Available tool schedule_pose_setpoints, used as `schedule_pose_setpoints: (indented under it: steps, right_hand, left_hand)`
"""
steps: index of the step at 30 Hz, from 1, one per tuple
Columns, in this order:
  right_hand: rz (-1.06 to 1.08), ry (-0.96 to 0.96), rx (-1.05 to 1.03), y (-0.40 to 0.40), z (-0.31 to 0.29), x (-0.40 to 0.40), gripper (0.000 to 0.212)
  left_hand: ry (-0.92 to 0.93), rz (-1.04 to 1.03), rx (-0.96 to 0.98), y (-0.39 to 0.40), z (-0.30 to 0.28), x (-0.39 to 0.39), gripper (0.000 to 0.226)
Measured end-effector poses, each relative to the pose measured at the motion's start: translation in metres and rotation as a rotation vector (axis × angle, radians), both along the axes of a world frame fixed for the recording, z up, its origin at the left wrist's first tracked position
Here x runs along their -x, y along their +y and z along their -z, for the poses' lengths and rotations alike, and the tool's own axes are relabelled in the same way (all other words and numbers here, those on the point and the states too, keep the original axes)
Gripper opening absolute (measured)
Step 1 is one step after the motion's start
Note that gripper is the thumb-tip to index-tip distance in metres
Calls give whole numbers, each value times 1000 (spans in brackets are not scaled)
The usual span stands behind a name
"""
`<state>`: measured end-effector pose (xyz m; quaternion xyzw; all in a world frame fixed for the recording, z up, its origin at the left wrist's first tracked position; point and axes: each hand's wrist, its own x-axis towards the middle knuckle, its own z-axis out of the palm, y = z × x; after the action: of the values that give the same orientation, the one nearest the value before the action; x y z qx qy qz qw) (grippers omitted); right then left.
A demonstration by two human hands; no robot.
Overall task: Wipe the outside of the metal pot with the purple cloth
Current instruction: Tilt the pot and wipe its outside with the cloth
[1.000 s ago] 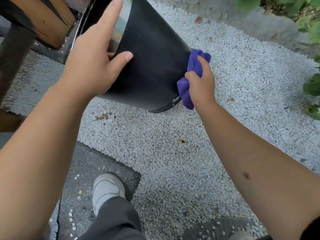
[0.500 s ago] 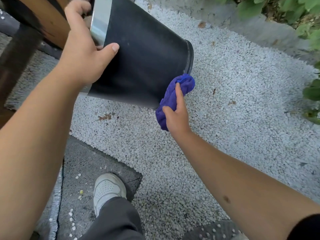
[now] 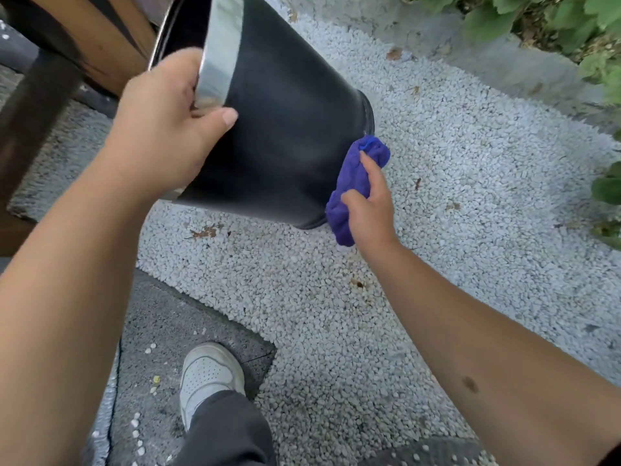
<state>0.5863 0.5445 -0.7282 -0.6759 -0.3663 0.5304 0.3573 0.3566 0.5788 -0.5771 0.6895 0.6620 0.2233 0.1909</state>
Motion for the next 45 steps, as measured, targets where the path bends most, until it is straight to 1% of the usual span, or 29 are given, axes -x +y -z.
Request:
schedule_pose_setpoints:
  steps: [2,4,6,7,8,10,11,13,15,16,18,19,20,22,26,29,33,38,39,41,42,43,45]
  right_hand:
    - [23,-6,2,9,-2,-8,68]
    - [31,-23,15,15,-1,-16,62]
    - [7,-46,47,21,1,-21,60]
    - [-9,-54,58,23,1,-22,60]
    - [-25,-63,61,26,-1,-22,60]
    - [-49,-76,53,29,-6,-17,62]
    - [-56,-80,47,30,-8,-14,62]
    - [-70,-81,49,32,-10,-12,60]
    - [-74,-61,46,32,-8,-14,57]
    - [-66,-33,49,32,-6,-16,56]
    - [-15,67,80,34,-3,-20,54]
    - [20,119,95,34,-1,-21,51]
    - [47,146,102,32,0,-22,50]
    - [72,138,111,25,3,-23,52]
    - [122,112,123,-1,4,-12,61]
    - [197,160,143,-22,4,1,62]
    - [167,150,138,-49,7,16,67]
    - [136,99,140,-68,18,27,66]
    - [143,88,144,-68,19,28,66]
    - [168,71,150,-66,19,27,66]
    - [176,64,151,-64,21,26,65]
    - [179,59,155,-63,23,24,65]
    - [184,61,162,-61,27,18,64]
  left_hand:
    - [-43,143,38,8,-13,-7,46]
    - [-68,229,146,12,-10,-12,68]
    - [58,165,185,9,4,-17,92]
    - [111,104,168,6,10,-18,97]
    - [140,70,118,3,14,-19,97]
    - [123,114,10,-2,17,-11,91]
    - [82,138,-8,-4,19,-3,89]
    - [-40,115,-7,-20,21,12,84]
    - [-154,183,-24,-38,26,19,84]
    - [-135,238,-25,-46,29,17,85]
    - [51,312,-50,-50,35,10,83]
    - [112,327,-68,-45,37,7,80]
    - [137,322,-73,-41,36,2,77]
    - [152,303,-78,-31,33,-8,76]
    - [150,322,-75,-21,31,-14,77]
    - [148,314,-75,-22,30,-14,77]
    - [157,283,-100,-24,29,-11,75]
    - [132,206,-105,-28,29,-18,75]
    - [100,188,-105,-29,29,-18,76]
    - [-33,154,-38,-35,27,-13,74]
    - [-71,140,11,-41,26,-8,73]
    - [-63,128,57,-49,27,-2,73]
    - [29,123,121,-71,35,8,68]
